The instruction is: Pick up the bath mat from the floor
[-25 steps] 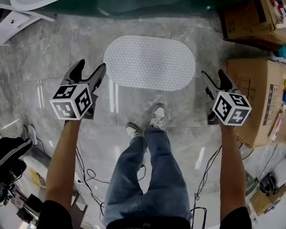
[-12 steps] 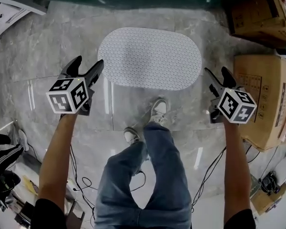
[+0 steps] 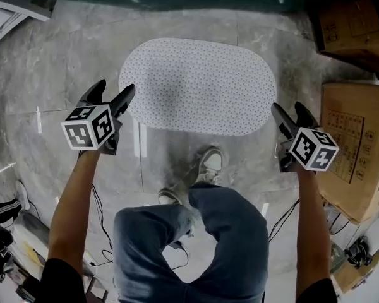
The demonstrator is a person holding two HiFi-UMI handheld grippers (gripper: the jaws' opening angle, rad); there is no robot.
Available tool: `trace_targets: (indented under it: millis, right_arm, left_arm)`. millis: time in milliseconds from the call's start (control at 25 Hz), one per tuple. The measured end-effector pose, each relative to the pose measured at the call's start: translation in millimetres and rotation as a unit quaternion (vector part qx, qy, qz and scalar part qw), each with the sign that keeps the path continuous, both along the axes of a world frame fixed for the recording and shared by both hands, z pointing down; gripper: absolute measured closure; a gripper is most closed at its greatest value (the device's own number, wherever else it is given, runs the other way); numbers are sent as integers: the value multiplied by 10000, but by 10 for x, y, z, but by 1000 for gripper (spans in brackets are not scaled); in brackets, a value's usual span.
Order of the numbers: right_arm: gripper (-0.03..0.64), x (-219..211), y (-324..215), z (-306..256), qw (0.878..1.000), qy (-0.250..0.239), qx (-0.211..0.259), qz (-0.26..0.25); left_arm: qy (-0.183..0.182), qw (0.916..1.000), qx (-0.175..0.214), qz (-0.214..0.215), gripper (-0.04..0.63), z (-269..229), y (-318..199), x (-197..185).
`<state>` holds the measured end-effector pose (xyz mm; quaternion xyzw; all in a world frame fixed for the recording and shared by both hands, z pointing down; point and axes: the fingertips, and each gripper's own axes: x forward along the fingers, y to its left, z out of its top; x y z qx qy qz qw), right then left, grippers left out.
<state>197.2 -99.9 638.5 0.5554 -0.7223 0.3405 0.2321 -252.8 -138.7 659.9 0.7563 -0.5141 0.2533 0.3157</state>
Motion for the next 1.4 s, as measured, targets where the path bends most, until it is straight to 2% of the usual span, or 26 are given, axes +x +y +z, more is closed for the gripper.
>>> trace_targets:
  millis: [320,440,560,840,1040,1160,1240,1400]
  right_arm:
    - [233,182,-162,726,9998,184,13,53]
    - [224,236,-185,983,9997,226,20,91]
    - [216,288,-164,1233,9995,278,-20,118]
    - [207,419,-148,1787,9989,387,-205,181]
    - [189,627,-216,2181,9964,588,-562,236]
    - [150,704,-247,2419,9925,842,-846,254]
    - [118,737,-272,2532,9899,972,-1001,248]
    - [107,801,-266,2700,9860,992,-1298,341]
  left_arm:
    - [-181,9998,81,69,189,680,-223,-86]
    - [-144,9998,-10,118,184,976,-236,-107]
    - [-246,9993,-123,246,175,1231,-201,-167]
    - [-465,9983,-285,220,175,1623,-176,-330]
    - [-495,9980,-377,92,166,1931,-282,-388]
    - [-439,9976,-519,-132,152,2119,-366,-495]
    - [-571,9965,-596,-115,146,2210,-411,-548]
    - [-805,9939,-752,-59,141,2350,-423,-640]
